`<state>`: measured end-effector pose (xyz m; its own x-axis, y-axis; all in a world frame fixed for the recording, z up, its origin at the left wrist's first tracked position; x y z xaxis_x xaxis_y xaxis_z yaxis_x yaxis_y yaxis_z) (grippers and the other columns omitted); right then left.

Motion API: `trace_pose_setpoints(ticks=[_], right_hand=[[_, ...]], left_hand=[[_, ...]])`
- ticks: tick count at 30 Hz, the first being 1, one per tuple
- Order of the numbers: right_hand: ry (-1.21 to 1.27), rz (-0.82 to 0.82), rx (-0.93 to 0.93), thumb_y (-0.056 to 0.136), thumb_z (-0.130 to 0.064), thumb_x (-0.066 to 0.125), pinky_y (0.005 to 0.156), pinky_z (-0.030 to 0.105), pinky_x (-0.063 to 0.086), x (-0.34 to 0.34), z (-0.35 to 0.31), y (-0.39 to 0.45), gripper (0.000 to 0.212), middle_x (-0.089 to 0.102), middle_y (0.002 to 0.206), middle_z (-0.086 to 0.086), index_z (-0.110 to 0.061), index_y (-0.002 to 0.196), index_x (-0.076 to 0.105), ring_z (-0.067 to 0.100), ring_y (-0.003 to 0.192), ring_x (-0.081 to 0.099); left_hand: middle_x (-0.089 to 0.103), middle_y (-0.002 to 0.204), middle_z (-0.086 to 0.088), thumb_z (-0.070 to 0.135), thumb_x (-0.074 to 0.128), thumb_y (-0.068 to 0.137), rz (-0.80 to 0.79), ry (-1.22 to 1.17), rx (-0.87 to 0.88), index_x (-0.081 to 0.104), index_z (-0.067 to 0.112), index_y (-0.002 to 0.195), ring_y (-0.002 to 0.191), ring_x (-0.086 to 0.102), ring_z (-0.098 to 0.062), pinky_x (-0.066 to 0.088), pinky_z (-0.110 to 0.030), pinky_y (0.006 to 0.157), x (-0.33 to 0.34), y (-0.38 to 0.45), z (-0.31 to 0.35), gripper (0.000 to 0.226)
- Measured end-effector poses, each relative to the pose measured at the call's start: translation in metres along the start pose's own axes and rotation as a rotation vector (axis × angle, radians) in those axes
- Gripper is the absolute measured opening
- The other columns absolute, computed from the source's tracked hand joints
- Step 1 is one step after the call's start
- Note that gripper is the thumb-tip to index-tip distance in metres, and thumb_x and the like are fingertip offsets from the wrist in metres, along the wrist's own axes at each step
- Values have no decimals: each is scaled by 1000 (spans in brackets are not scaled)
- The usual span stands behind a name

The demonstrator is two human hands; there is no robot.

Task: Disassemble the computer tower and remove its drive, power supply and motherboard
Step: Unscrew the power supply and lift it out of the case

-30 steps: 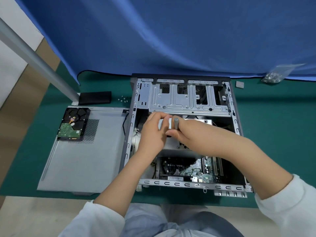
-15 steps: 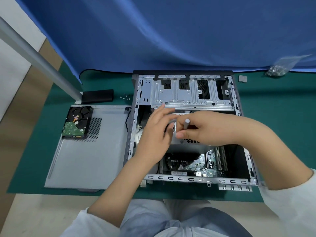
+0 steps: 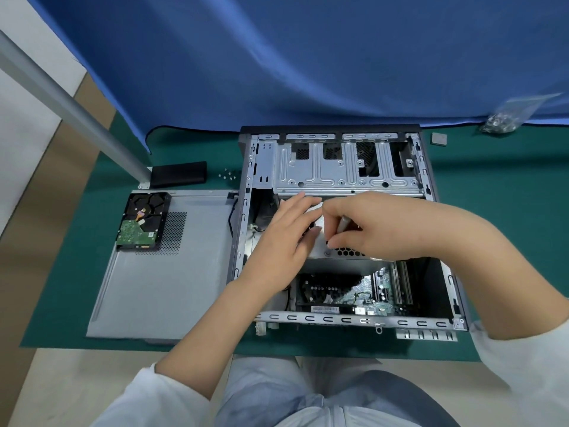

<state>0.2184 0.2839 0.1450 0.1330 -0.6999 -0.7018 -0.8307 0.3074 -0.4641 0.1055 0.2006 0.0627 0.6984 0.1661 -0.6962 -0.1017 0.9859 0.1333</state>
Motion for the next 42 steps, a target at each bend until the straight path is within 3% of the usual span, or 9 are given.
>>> trace_pose_setpoints(ticks=[3,6,9,14,18,28,33,37,42], right_hand=[[-25,20,10,90,-23,60,75,22,46,-4,-1,1,11,67,87,-13,-27,81,58,5,83,58],[-76,29,12,90,-33,59,71,24,45,-3,-1,0,7,66,88,-14,-29,84,59,5,82,57],[-247,157,-26,90,-53,48,61,31,40,3,-3,-1,24,56,75,-15,-30,84,53,11,77,55],[-334,367,-133,95,-46,37,56,31,29,12,-5,1,15,41,59,-14,-35,102,44,16,65,47],[-294,372,-117,95,-42,39,55,32,31,10,1,-4,8,46,59,-13,-35,99,37,15,60,42],[-285,175,-40,92,-34,46,58,30,31,0,0,-10,9,56,82,-13,-35,84,43,14,77,50],[-451,357,-13,97,-47,32,55,33,30,6,-3,-4,27,37,59,-9,-26,88,45,22,65,44],[-450,392,-62,97,-45,33,54,32,28,8,-5,-3,20,34,54,-10,-29,104,42,18,56,38],[-266,282,-124,94,-35,44,56,27,29,6,-10,-7,3,43,72,-19,-36,96,41,7,68,38]], left_hand=[[43,143,6,10,41,96,-13,-8,-17,56,13,125,144,14,-13,5,-22,117,1,0,1,32],[38,148,6,11,41,96,-31,33,8,57,15,123,146,10,-12,5,-34,120,1,-4,-1,32],[45,142,10,17,52,87,-49,63,104,60,22,110,142,24,-12,10,-39,120,1,-12,1,24],[60,116,8,19,72,78,49,7,179,66,20,106,117,51,-14,38,-50,102,5,-15,0,29],[61,111,11,18,80,73,117,-31,181,72,15,98,113,54,-15,42,-45,93,7,-10,-2,26],[64,110,19,25,78,75,182,-158,35,75,25,86,125,50,-10,25,-42,114,15,-15,-3,11],[64,106,20,24,79,74,188,-143,33,75,21,81,122,53,-12,21,-31,116,17,-15,-4,9],[59,102,33,23,79,73,161,-174,25,74,23,80,113,56,-4,20,-28,116,14,-15,-3,8],[55,98,35,33,67,76,147,-189,19,68,29,82,110,50,6,38,-51,103,10,-14,4,7]])
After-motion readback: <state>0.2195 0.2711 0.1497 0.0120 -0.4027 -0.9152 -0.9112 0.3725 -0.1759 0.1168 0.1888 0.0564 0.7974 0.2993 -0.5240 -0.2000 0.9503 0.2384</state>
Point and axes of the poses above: each hand's wrist, its own y-axis towards the middle knuckle, its own x-axis out of the palm, z = x × y, the point moved 3 cm from there along y, towards the middle knuckle
